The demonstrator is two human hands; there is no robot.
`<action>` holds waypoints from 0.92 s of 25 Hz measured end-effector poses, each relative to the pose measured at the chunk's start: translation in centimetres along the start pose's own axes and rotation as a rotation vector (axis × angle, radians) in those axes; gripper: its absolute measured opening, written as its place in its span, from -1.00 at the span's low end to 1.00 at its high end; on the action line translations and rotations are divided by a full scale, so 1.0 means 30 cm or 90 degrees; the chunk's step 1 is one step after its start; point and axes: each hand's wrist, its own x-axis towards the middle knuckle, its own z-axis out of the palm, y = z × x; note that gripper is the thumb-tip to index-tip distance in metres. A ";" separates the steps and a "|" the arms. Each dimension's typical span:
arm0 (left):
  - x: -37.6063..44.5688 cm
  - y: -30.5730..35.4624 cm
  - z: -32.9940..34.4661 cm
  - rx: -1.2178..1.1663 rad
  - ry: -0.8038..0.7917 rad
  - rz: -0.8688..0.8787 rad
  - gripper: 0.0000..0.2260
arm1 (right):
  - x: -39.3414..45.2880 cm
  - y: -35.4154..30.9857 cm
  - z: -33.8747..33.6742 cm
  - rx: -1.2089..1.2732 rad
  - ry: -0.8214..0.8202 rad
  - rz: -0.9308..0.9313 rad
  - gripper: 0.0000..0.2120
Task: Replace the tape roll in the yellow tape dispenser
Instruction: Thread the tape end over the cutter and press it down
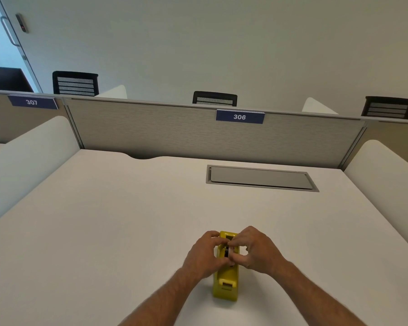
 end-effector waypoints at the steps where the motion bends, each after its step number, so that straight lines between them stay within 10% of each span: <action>1: 0.000 -0.001 0.000 -0.001 -0.001 -0.002 -0.44 | 0.001 0.000 0.002 0.005 -0.004 -0.001 -0.71; 23: 0.001 -0.010 0.016 -0.004 0.010 0.003 -0.45 | 0.003 0.006 -0.002 -0.009 0.004 -0.007 -0.70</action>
